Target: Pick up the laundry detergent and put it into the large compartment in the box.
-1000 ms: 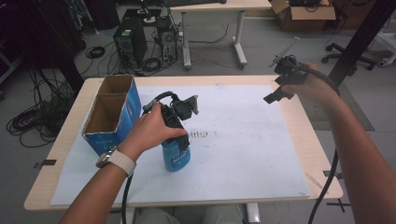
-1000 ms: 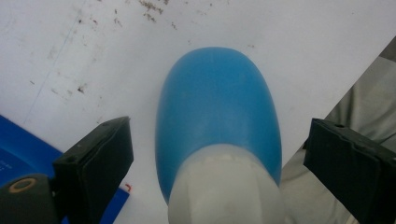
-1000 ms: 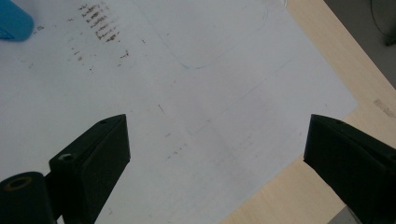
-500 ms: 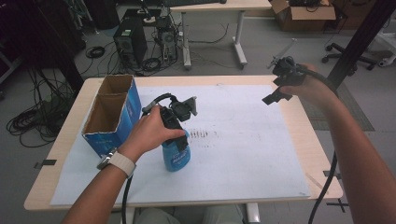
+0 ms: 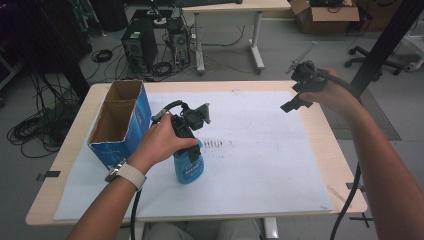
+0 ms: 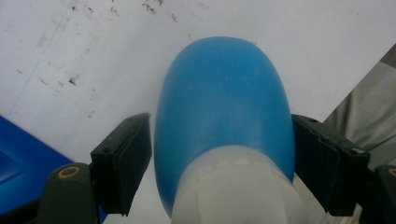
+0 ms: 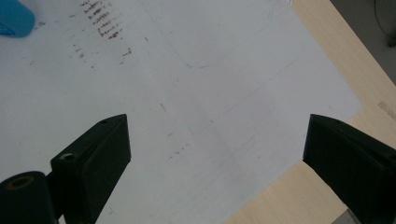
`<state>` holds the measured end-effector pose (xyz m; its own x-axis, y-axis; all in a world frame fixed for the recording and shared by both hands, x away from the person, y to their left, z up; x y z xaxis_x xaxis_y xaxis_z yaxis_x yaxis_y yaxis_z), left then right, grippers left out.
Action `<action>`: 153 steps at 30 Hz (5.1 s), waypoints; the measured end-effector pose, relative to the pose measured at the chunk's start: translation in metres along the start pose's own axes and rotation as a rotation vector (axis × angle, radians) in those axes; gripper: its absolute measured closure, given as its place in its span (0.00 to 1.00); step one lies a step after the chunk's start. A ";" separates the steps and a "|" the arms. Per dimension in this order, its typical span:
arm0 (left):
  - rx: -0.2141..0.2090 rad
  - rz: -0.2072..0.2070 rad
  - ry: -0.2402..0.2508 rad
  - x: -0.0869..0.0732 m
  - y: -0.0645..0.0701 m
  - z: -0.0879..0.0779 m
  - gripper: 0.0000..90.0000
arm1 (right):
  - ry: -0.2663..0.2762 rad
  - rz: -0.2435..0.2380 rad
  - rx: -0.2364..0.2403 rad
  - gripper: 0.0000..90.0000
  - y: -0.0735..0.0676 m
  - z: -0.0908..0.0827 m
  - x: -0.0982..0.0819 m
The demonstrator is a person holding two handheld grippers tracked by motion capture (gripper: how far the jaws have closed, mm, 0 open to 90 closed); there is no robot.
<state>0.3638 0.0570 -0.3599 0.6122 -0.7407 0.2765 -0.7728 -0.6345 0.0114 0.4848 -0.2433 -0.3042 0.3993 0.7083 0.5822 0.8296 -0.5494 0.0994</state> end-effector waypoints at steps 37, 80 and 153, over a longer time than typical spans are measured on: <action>0.074 -0.128 0.035 0.011 -0.007 -0.064 0.42 | 0.017 -0.014 -0.002 0.08 -0.001 -0.003 0.001; 0.349 -0.718 0.060 -0.033 -0.157 -0.214 0.42 | 0.004 0.007 -0.011 0.08 0.010 -0.012 -0.017; 0.332 -0.672 0.076 -0.104 -0.191 -0.048 0.39 | -0.035 0.029 -0.005 0.08 0.005 0.002 -0.027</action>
<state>0.4396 0.2660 -0.3443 0.9117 -0.1609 0.3781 -0.1385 -0.9866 -0.0858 0.4795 -0.2638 -0.3210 0.4367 0.7067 0.5567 0.8156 -0.5722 0.0866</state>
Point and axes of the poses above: each handheld gripper's, and its own axes: z roughly forward along the jaws, x roughly out of its top, y roughly to its right, the point moved 8 cm from there along z, roughly forward along the jaws, and after that the axes turned 11 degrees about y, right-handed, at the moved point
